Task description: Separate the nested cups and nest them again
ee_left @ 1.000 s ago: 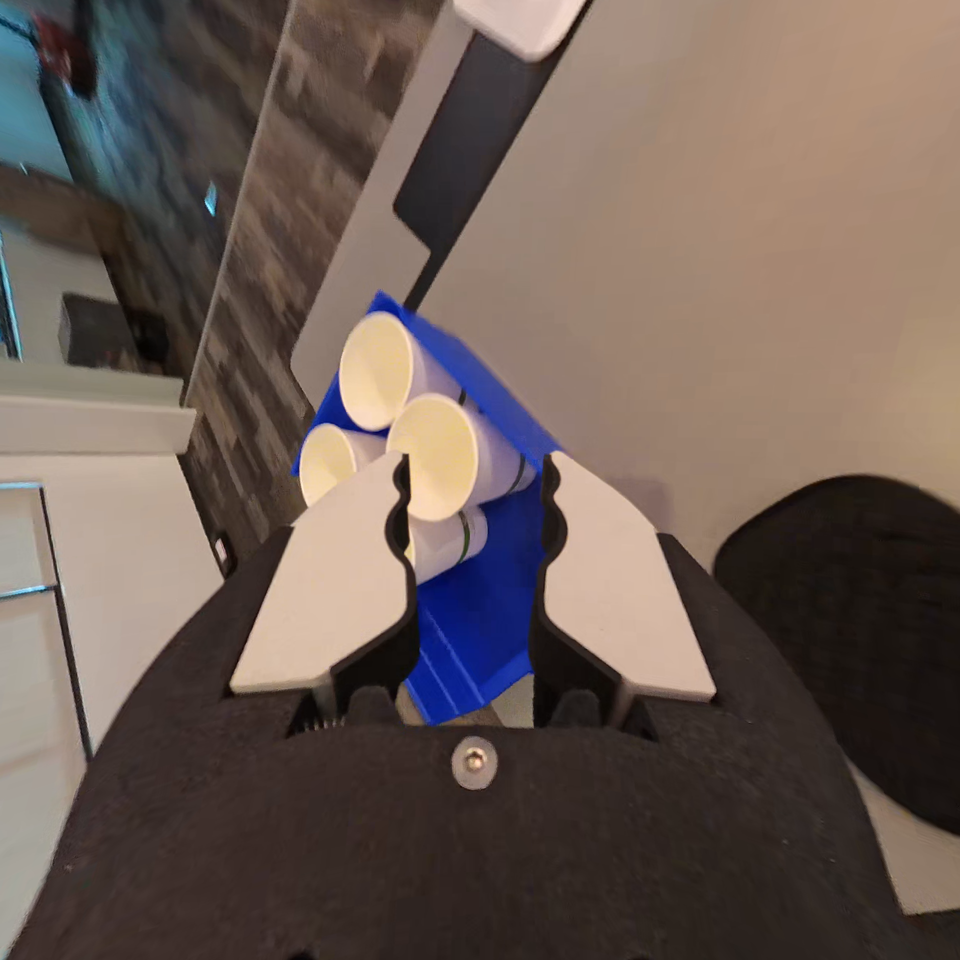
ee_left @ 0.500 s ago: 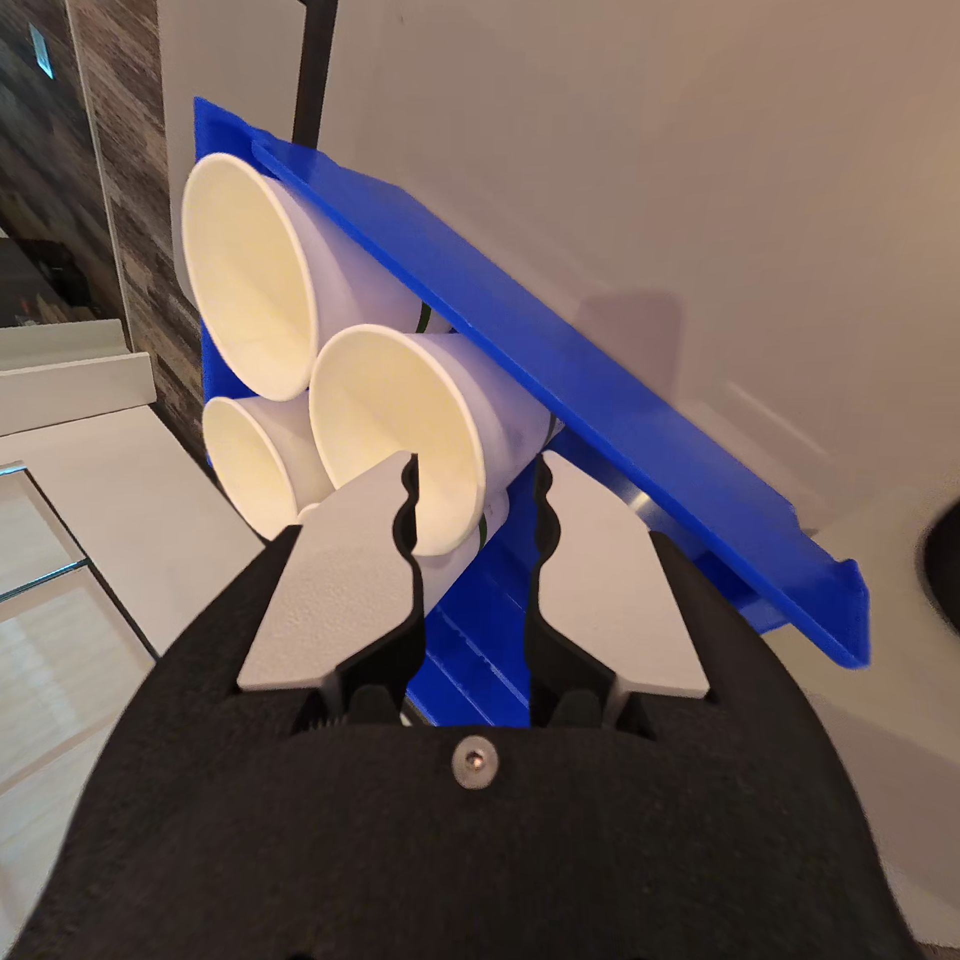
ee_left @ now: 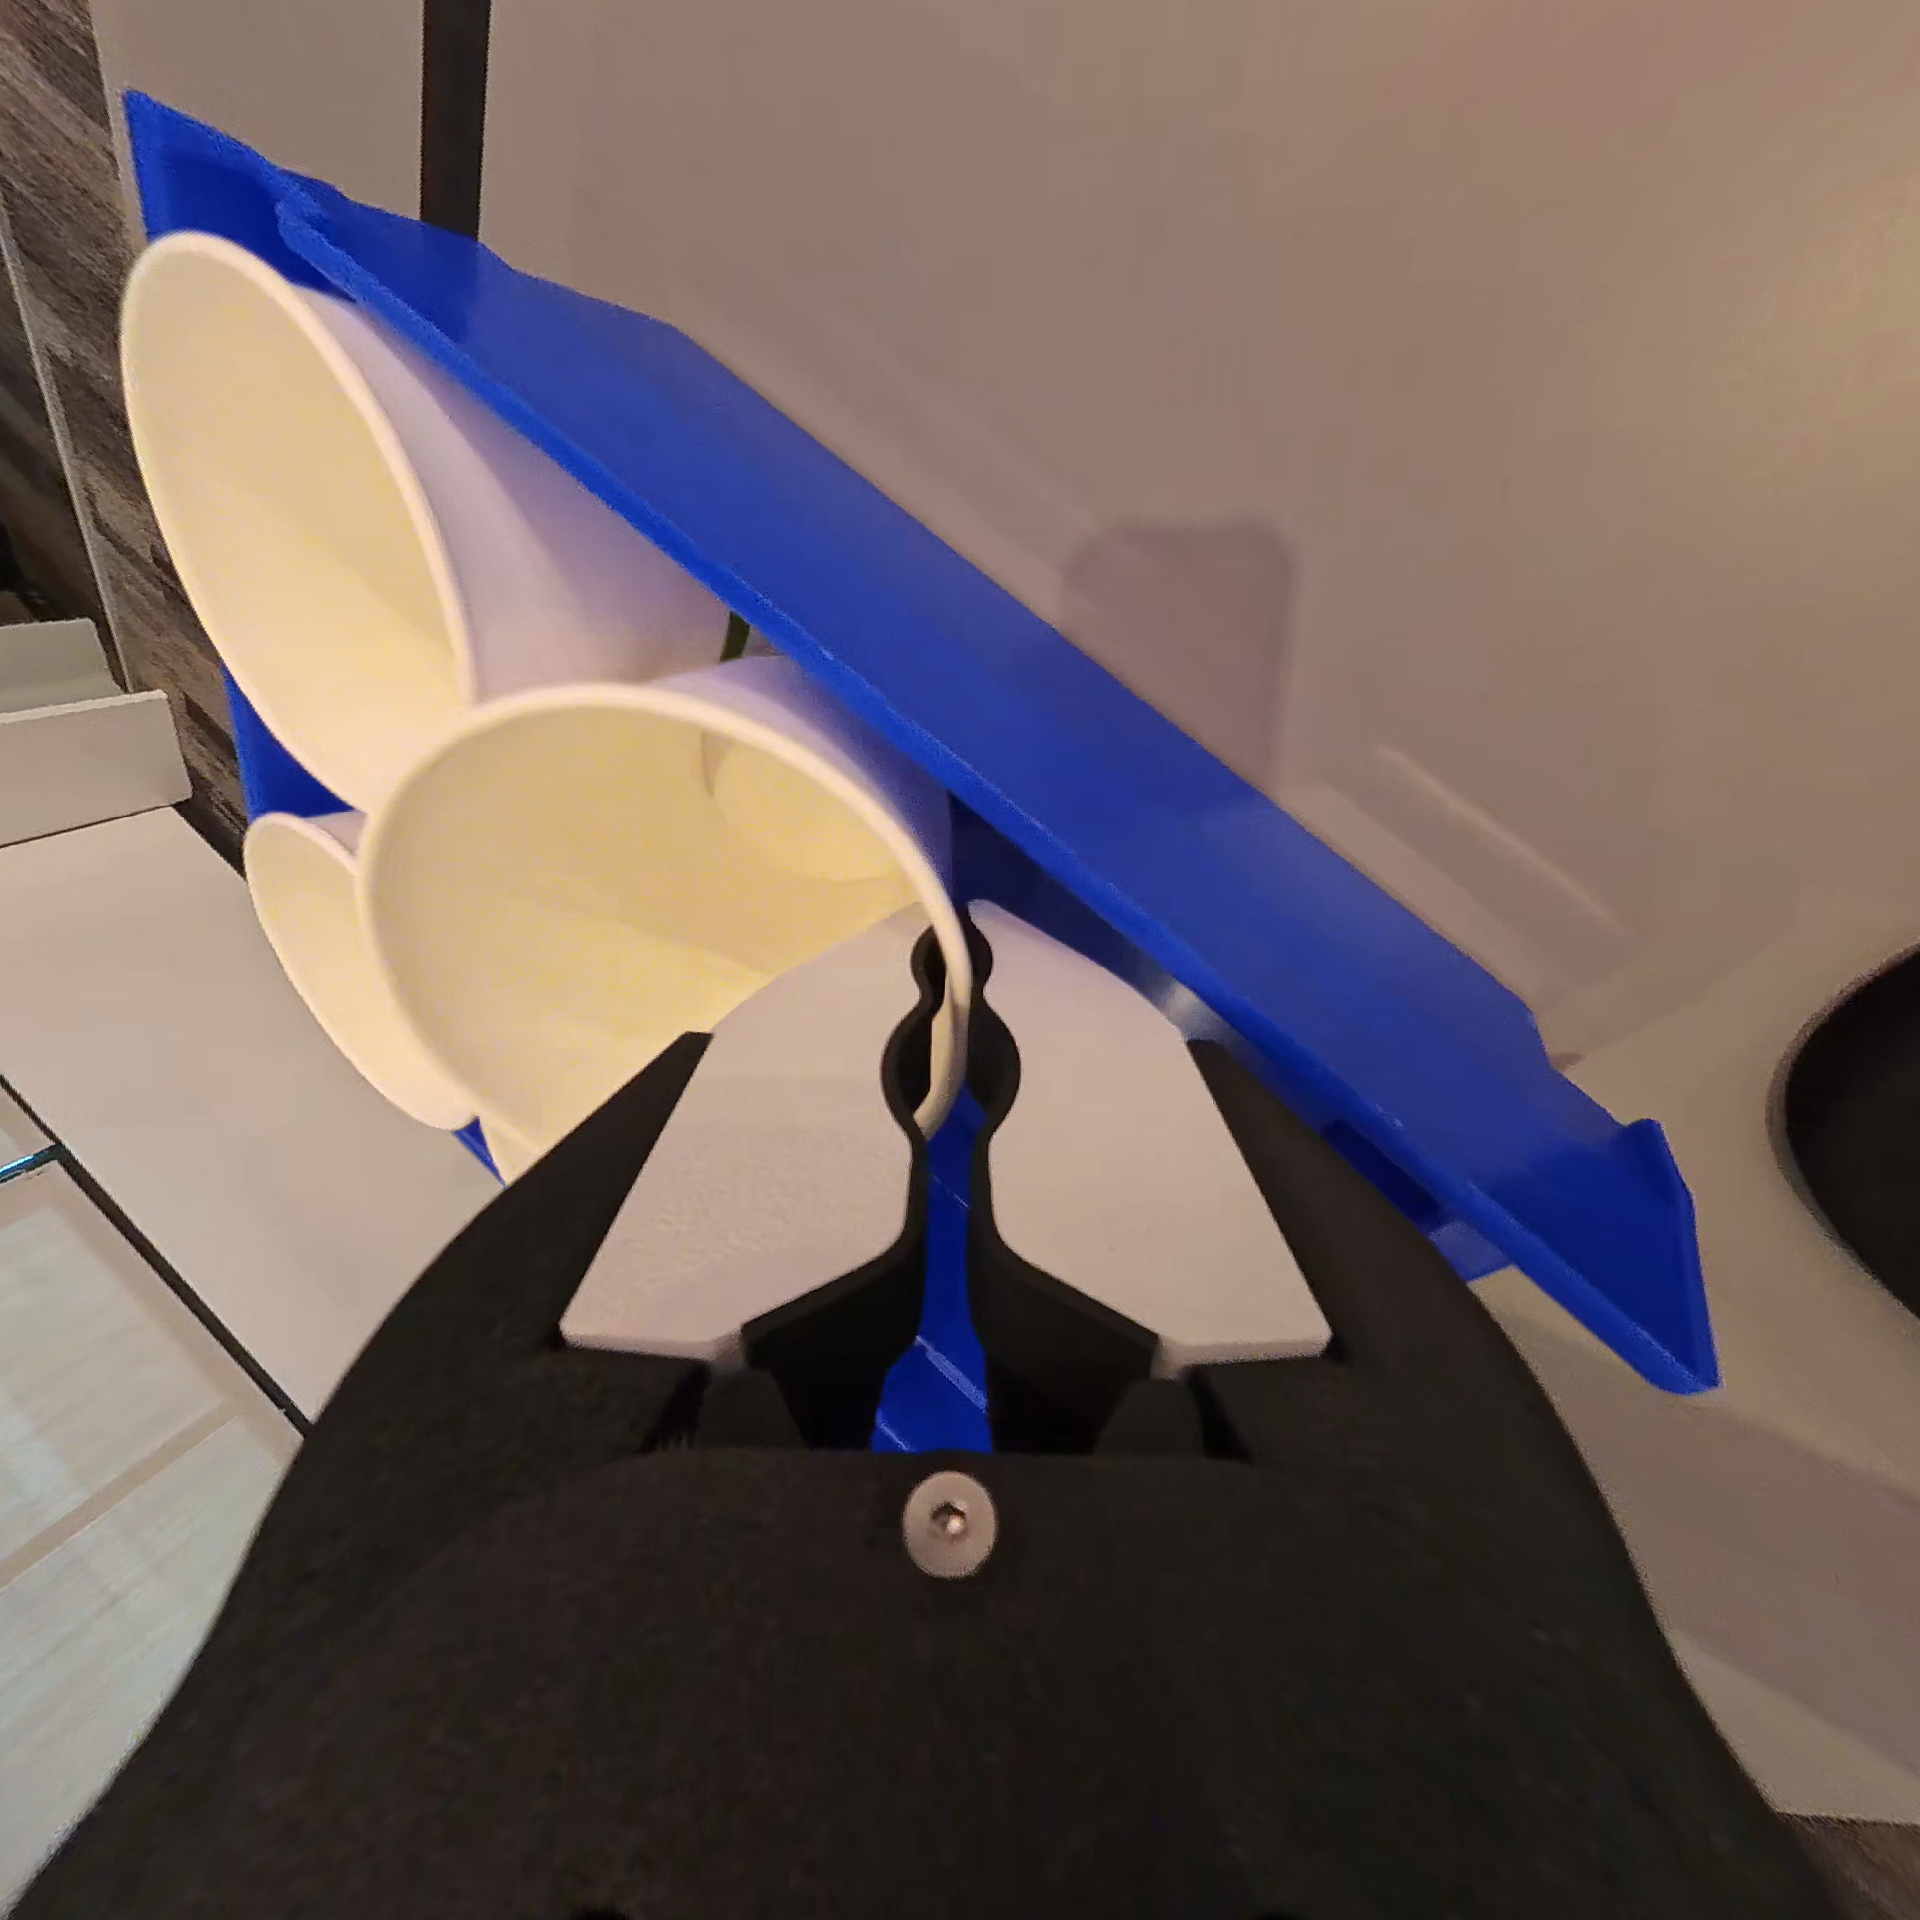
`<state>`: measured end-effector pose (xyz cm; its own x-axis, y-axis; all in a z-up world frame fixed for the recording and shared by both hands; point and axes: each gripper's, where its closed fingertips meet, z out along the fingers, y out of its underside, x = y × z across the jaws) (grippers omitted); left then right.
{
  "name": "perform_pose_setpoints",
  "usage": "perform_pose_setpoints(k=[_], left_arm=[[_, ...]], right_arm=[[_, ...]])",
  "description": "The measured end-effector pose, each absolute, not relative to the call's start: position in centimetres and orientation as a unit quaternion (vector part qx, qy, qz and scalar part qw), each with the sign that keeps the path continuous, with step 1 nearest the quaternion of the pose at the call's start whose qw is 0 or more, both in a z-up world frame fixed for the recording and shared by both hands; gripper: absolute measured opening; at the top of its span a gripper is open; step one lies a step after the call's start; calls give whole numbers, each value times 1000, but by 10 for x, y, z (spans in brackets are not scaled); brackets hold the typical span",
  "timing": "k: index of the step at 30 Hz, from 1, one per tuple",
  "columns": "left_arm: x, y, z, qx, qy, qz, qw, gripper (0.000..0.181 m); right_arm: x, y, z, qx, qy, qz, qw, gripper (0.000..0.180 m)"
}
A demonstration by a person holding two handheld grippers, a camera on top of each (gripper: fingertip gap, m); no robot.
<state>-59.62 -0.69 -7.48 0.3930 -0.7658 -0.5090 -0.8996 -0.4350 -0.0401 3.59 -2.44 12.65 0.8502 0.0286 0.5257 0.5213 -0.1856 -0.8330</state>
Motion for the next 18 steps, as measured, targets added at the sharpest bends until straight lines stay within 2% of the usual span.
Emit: perform_pose_setpoints(k=[10,15,18], left_arm=[[-588,-18,-40,-816,507,204,186,0],[-583,-34,2,-793,525,229,208,0],[-568,-48,33,-773,546,213,244,0]], right_arm=[[27,-18,112,-755,-211,-197,589,82],[9,-16,106,-755,-238,-167,588,82],[-26,-17,90,-757,-299,-93,573,83]])
